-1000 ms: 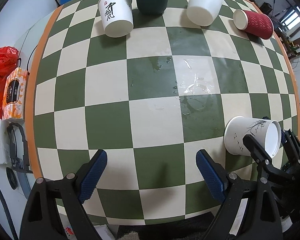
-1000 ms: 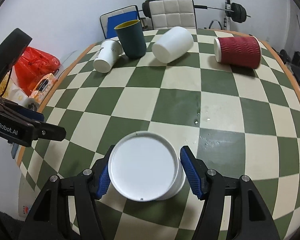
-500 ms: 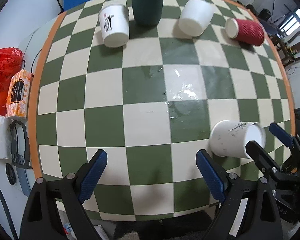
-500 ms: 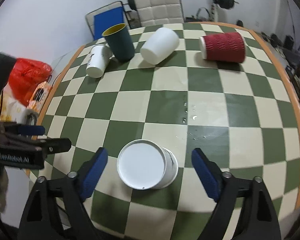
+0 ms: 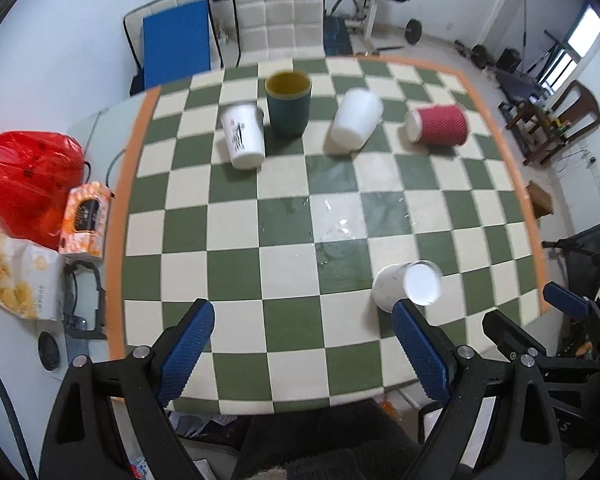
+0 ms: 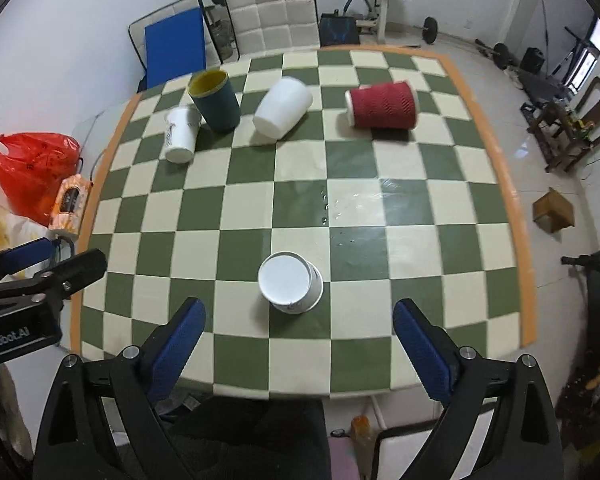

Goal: Flip cup upside down

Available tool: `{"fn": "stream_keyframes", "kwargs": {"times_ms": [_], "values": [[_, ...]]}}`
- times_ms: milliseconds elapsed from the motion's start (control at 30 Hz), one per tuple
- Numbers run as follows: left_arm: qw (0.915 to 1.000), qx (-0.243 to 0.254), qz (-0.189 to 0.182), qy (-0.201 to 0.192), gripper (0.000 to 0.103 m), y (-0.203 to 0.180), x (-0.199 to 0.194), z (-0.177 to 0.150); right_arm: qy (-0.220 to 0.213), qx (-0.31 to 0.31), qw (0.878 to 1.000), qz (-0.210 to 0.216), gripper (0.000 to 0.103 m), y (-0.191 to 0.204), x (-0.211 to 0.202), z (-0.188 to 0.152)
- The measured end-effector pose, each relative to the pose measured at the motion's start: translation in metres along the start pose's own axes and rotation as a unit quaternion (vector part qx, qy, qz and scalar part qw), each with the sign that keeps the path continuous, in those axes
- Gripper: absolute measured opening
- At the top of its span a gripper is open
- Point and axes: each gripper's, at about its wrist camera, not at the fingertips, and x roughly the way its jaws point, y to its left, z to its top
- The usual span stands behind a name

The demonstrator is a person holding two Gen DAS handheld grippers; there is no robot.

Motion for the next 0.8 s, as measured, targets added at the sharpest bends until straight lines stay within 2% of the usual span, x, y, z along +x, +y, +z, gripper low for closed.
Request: {"fn": "stream_keyframes", "kwargs": {"times_ms": [133,267,433,800], "values": [[0.9998,0.002,-0.006,-0.018,0.091,0.003,-0.045,-0.009,-0.006,0.012,1.000,-0.011,0.097,0.004,-0.050,-0.007],[0.9994,0.000,-0.006,-0.035,0.091,0.006,-0.085,-0.021,-0.040,0.013,0.999,-0.020,0.097,0.010,-0.104,-0.017],[0.9984,0.004,-0.009,-0.055,0.091,0.005,-0.125,-0.035,-0.058,0.030,0.998,-0.020,0.097,0.021,-0.155,-0.029],[0.9937,-0.005,0.005,-0.112,0.091,0.003,-0.185,-0.057,-0.114,0.024,0.993,-0.028,0.097,0.033,-0.235,-0.050]]}}
